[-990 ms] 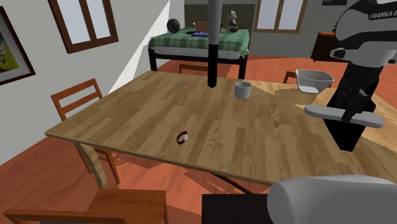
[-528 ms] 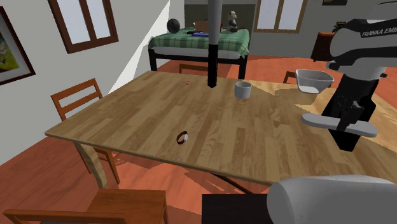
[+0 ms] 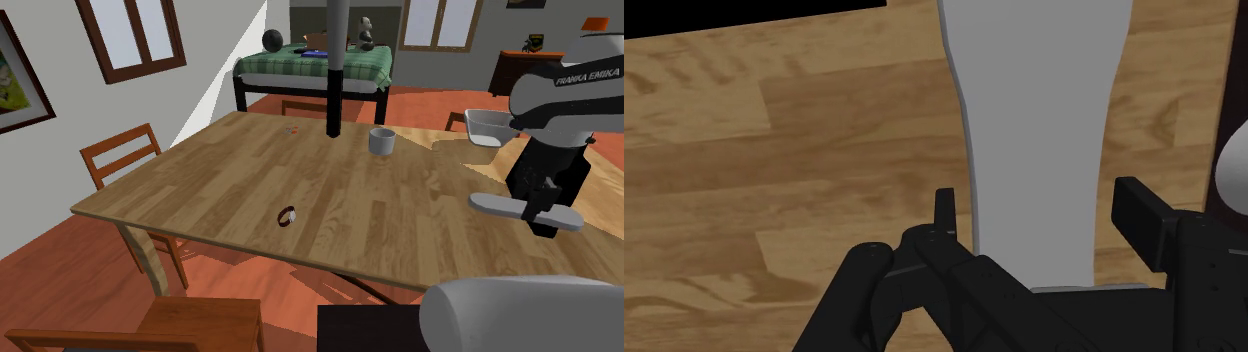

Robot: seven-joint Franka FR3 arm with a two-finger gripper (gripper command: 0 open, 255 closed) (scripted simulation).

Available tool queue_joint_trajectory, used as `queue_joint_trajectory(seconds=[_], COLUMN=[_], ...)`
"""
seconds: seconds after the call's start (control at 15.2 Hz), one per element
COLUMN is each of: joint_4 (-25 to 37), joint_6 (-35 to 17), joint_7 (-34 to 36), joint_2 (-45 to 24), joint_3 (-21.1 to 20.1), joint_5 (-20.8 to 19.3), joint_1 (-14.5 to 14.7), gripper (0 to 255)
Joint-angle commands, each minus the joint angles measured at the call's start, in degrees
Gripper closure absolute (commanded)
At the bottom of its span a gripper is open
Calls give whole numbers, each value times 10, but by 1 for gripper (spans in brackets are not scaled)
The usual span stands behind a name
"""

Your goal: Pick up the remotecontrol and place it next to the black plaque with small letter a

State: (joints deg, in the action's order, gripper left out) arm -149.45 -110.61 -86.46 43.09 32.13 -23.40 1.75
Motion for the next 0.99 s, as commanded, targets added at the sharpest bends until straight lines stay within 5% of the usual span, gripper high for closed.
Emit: queue_joint_trajectory(seconds=[0.0,0.92], joint_4=[-14,-86], joint_6=[-19,-149], joint_7=[1,6], joint_2=[-4,-62], joint_3=[6,56], joint_5=[-5,-38], joint_1=[-1,-2], gripper=[255,255])
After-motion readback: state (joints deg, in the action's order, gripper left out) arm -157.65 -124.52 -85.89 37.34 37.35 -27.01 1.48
